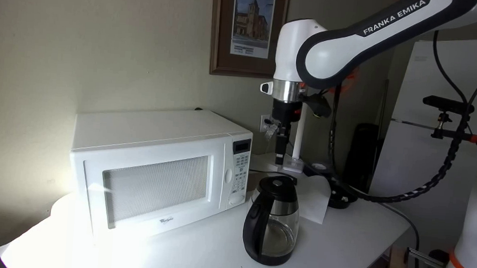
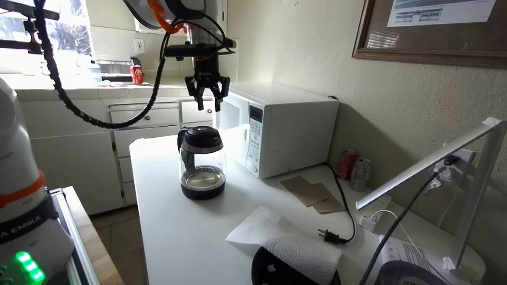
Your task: Close the lid of the kettle
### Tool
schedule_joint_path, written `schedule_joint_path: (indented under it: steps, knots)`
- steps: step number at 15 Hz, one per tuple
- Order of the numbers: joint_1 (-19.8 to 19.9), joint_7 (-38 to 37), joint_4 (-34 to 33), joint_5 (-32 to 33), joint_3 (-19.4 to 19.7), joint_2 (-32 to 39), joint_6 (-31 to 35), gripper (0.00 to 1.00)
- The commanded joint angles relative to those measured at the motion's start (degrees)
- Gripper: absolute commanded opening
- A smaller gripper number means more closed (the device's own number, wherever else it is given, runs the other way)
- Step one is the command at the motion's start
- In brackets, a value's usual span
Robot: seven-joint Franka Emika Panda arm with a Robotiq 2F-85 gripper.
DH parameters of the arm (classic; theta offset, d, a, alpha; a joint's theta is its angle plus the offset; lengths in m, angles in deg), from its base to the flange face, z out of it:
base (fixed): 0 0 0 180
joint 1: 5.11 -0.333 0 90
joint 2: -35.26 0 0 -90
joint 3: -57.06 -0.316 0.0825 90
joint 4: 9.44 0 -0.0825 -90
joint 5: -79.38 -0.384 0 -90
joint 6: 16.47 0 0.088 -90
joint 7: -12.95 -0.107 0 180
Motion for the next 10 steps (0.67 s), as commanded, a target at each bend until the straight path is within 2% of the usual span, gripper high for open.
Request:
schedule_joint_path:
  steps: [1, 2, 3, 8, 10]
  knots:
    - [-0.55, 0.22, 0.42, -1.62, 0.24, -2.05, -2.01, 0.93]
    - [-0.58, 0.19, 0.40, -1.83, 0.25, -2.29, -2.20, 0.99]
    - [-0.61, 0.14, 0.38, -2.01, 0.24, -2.52, -2.44, 1.00]
    - [-0.87, 0.45, 0.44, -3.51, 0.57, -3.46, -3.15, 1.00]
    - [-0.31, -0.07, -0.09, -2.01, 0.23, -2.37, -1.79, 1.00]
